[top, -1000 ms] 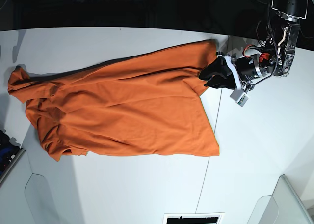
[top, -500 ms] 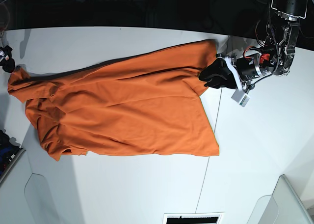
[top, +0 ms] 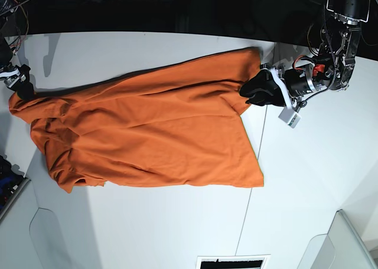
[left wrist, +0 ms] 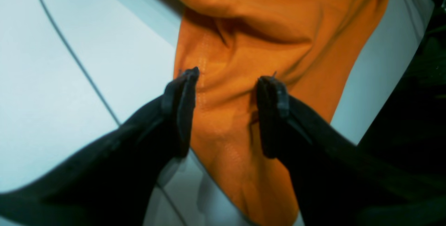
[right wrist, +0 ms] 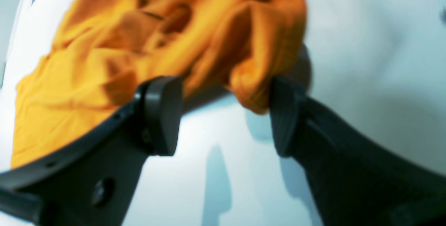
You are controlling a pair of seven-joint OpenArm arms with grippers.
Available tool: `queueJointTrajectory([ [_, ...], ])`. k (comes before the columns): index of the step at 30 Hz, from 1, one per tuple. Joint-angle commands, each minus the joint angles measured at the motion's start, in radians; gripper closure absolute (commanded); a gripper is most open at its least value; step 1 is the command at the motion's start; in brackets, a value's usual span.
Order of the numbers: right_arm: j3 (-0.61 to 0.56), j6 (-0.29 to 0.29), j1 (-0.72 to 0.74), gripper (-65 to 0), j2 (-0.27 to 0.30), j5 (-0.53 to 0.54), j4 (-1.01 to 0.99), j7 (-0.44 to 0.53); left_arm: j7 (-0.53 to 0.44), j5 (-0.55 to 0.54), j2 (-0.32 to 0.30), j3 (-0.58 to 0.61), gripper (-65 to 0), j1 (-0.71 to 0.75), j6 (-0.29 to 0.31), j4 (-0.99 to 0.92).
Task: Layout the t-shirt on the table in an organized manner, then fold the t-shirt properly
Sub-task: 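Pull the shirt corner outward with the right gripper to flatten it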
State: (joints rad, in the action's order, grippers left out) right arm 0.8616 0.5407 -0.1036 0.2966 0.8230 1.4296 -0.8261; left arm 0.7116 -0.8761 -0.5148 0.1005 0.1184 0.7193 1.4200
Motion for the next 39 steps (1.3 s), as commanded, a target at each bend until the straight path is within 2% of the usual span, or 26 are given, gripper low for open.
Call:
queueJointTrajectory([
  [1,0.0,0.016,0.009,-38.6,0.018,0.012,0.046,0.017,0.056,0.042,-0.012,-0.001,-32.0,0.002,-0.021,0.0],
  [4,-0.013,0.014,0.009,-38.6,0.017,-0.01,0.123,0.025,0.056,0.042,-0.012,-0.001,-32.0,0.001,-0.021,0.0],
  [9,-0.084,0.002,0.011,-38.6,0.036,-0.069,0.164,0.09,0.056,0.038,-0.012,-0.001,-32.0,0.001,-0.021,0.0],
  [13,-0.167,-0.001,0.039,-38.6,0.042,-0.211,0.164,0.142,0.056,0.026,-0.012,-0.001,-32.0,0.001,-0.021,0.0],
  [17,-0.227,-0.029,0.086,-38.6,0.064,-0.297,0.163,0.187,0.072,0.026,-0.012,-0.001,-32.0,0.001,-0.021,0.0],
  [21,-0.254,-0.093,0.149,-38.6,0.107,-0.354,0.15,0.19,0.101,0.023,-0.012,-0.001,-32.0,0.001,-0.021,0.0],
  [25,-0.262,-0.117,0.206,-38.6,0.156,-0.383,0.088,0.19,0.101,0.012,-0.012,-0.001,-32.0,0.001,-0.021,0.0],
  [31,-0.263,-0.106,0.245,-38.6,0.216,-0.393,-0.09,0.202,0.1,-0.007,-0.012,-0.001,-32.0,0.001,-0.021,0.0],
  [35,-0.278,-0.042,0.238,-38.6,0.217,-0.335,-0.172,0.193,0.087,-0.007,-0.011,-0.001,-32.0,0.001,-0.021,0.0],
  [39,-0.323,-0.035,0.227,-38.6,0.205,-0.326,-0.196,0.193,0.082,-0.003,-0.011,-0.001,-32.0,0.001,-0.021,0.0],
])
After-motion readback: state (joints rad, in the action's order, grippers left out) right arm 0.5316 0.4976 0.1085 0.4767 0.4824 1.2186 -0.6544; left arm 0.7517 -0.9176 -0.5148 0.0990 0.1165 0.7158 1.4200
